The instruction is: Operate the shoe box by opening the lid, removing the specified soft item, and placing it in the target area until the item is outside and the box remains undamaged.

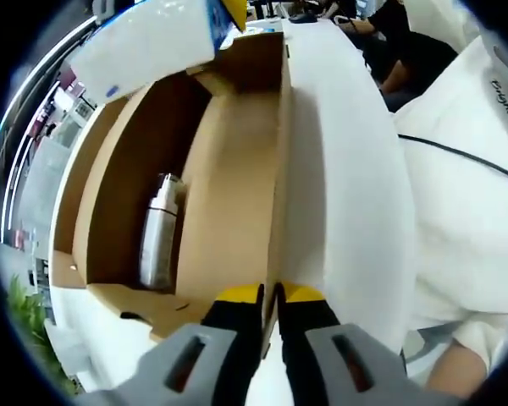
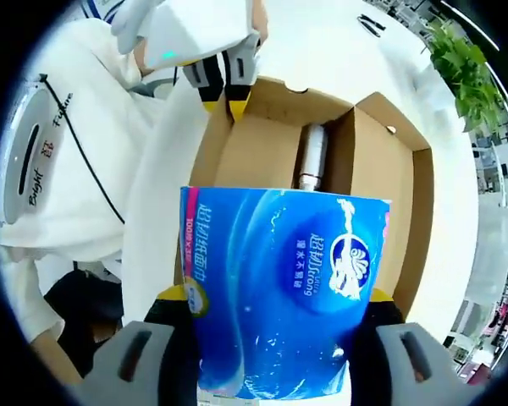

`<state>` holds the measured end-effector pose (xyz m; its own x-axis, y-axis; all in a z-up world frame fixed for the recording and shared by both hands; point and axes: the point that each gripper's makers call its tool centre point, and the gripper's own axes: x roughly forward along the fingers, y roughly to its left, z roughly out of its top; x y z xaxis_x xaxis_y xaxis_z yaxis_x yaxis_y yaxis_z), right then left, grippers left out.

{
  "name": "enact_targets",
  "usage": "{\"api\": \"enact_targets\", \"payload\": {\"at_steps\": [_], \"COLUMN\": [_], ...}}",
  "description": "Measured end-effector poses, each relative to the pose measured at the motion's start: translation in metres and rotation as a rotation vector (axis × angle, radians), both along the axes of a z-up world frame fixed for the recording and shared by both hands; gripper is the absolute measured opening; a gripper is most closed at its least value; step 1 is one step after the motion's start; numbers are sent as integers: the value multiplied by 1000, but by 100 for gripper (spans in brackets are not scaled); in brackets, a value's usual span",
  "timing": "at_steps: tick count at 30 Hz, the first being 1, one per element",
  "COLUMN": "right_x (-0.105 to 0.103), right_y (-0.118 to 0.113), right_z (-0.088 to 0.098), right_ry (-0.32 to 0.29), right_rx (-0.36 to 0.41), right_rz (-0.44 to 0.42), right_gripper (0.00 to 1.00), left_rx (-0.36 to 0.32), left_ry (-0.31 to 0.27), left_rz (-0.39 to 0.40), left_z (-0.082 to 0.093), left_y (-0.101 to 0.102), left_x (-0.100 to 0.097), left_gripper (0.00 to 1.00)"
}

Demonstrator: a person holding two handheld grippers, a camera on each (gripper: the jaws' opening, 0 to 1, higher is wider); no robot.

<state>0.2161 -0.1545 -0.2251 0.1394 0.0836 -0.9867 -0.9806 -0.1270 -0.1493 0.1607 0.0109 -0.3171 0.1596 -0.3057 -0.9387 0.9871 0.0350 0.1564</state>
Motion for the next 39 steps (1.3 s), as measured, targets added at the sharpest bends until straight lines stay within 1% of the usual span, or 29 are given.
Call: {"api": "enact_targets", "payload": {"at_steps": [4, 8, 12, 16, 18, 21, 26, 29, 31, 36, 39], "right_x": [-1, -2, -3, 0, -1, -3, -1, -2, 3, -1, -1], "right_y": [-1, -5, -8, -12, -13, -12, -10, -19, -24, -28, -33], "right_z": [2, 2, 1, 4, 3, 3, 12, 14, 23, 35, 36], "right_ry": [3, -5, 4, -18, -12, -7, -21, -25, -64, -63, -71], "right_rx": [11, 3, 6, 4, 5, -5, 24, 8, -6, 29, 25], "right_rz": [0, 1, -3, 0, -11, 1, 4, 3, -4, -7, -7], "right_gripper": [69, 69, 69, 69, 69, 69, 69, 69, 69, 69, 69], "left_rx": [0, 1, 0, 0, 1, -1, -1, -4, -8, 0, -1], "left_ry": [-3, -3, -3, -5, -4, -3, -4, -4, -2, -2, 2], "left_rz": [0, 1, 0, 0, 1, 0, -2, -2, -1, 0, 1], "left_z": [0, 0, 0, 0, 0, 0, 0, 0, 0, 0, 0], "left_y": [0, 0, 0, -1, -1, -1, -1, -1, -1, -1, -1], "left_x": [0, -1, 0, 0, 0, 0, -1, 0, 0, -1, -1], "left_gripper": [6, 7, 7, 7, 7, 7, 7, 7, 7, 7, 7]}}
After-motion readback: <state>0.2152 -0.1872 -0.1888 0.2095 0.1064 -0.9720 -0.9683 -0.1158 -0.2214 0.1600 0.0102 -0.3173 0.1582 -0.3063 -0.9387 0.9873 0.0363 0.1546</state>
